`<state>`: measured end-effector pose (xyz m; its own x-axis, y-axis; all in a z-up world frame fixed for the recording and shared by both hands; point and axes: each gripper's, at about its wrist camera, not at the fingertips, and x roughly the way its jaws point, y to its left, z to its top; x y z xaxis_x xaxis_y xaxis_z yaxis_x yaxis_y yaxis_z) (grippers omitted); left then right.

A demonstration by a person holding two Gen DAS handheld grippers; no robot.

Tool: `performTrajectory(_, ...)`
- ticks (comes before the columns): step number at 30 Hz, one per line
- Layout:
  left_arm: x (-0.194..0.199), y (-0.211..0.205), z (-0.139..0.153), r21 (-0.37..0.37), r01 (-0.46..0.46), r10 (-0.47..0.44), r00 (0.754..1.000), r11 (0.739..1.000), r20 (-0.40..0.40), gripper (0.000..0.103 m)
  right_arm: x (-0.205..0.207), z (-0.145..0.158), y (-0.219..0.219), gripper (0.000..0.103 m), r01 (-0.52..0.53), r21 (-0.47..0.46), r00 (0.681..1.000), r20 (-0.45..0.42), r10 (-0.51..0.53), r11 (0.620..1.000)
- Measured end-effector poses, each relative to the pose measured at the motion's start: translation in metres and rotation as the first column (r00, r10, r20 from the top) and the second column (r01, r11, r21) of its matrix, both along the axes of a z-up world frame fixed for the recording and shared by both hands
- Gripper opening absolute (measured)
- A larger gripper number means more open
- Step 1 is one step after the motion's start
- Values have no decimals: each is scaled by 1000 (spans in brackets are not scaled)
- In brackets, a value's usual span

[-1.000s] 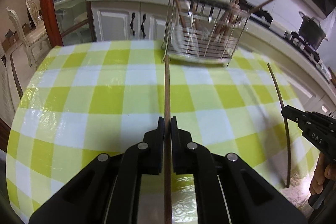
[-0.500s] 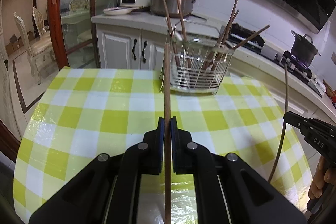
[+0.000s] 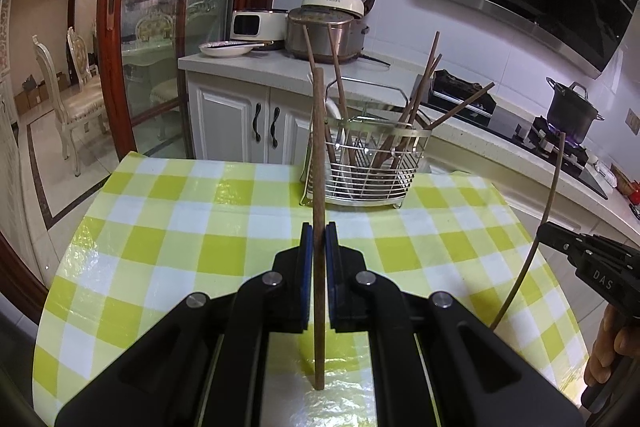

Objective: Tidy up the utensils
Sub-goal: 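Lift both chopsticks upright and carry them over the wire rack with both tools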

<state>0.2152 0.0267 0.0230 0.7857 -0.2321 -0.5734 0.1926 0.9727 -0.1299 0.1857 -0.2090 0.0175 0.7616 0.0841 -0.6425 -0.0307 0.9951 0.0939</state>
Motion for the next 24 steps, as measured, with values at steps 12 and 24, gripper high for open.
performTrajectory(12, 0, -2, 7, -3, 0, 0, 1000, 1000, 18, 6, -2, 6, 0, 6, 14, -14, 1000, 16, -14, 1000)
performTrajectory(24, 1, -2, 7, -8, 1, -1, 1000, 1000, 23, 6, -2, 11, 1, 6, 42, -40, 999, 33, -40, 998)
